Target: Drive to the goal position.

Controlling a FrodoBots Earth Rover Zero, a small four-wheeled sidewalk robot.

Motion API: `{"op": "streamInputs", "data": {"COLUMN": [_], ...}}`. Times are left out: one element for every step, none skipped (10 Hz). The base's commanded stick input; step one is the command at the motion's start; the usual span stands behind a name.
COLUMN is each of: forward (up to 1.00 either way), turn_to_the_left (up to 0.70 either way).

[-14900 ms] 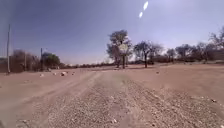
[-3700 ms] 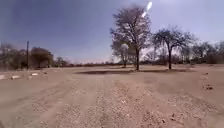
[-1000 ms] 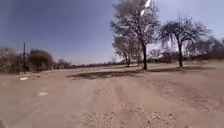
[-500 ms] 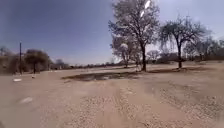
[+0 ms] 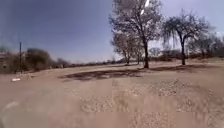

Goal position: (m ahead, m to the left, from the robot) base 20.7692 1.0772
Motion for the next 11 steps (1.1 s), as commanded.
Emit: {"op": "streamInputs", "data": {"forward": [0.85,0.85,0.85,0.85,0.85,0.85,0.85,0.85,0.85,0.85,0.85], "turn_to_the_left": [0.0,0.0,0.0,0.0,0.0,0.0,0.0,0.0,0.0,0.0,0.0]}}
